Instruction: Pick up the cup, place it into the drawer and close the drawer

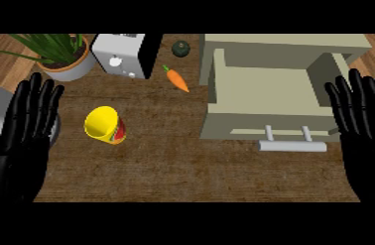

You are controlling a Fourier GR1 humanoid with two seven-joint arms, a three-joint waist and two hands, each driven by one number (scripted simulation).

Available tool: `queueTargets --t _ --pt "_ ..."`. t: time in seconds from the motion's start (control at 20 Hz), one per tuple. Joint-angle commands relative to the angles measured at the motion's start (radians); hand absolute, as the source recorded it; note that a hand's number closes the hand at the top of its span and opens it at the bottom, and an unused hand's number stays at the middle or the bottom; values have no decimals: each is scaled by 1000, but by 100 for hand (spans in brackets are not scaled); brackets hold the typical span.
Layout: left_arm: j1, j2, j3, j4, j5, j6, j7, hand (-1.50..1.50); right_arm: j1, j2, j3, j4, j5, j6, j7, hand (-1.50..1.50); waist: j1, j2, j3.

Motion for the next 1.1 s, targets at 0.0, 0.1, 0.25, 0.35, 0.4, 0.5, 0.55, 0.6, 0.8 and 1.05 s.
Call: queueTargets --t 0.0,0.1,0.25,0.35,0.4,0.5,0.55,0.6,0.8,1.05 --pt "8 30 8 50 132 -117 -69 -150 -51 -11 14 7 43 -11 27 -150 -3 -10 46" --pt "-49 86 -24 75 271 -272 -66 -150 -16 -3 18 -13 13 8 -3 -150 -30 -9 44" --pt "-77 171 -88 75 417 -491 -88 -150 -29 4 9 1 10 5 -32 -150 -53 -3 43" --pt "-40 198 -38 217 566 -527 20 -150 -8 -14 74 41 -1 62 19 -150 -39 13 44" --pt "-59 231 -3 246 641 -568 33 -150 -5 -35 40 56 -15 74 10 -150 -40 9 46" --pt "-90 302 52 352 757 -671 31 -150 -36 -46 42 64 -13 80 44 -150 -31 4 45" --pt "-156 339 83 401 831 -685 72 -150 -35 -28 56 63 5 60 49 -150 -38 1 47" --pt "-167 350 77 482 834 -736 52 -150 -104 -48 24 109 -16 71 73 -150 -25 1 47" --pt "-332 385 117 793 759 -864 8 -150 -125 6 72 143 13 46 58 -150 -32 -3 47" --pt "-455 381 159 1087 632 -985 -67 -150 -220 -22 10 192 -20 62 91 -150 -28 -5 47"
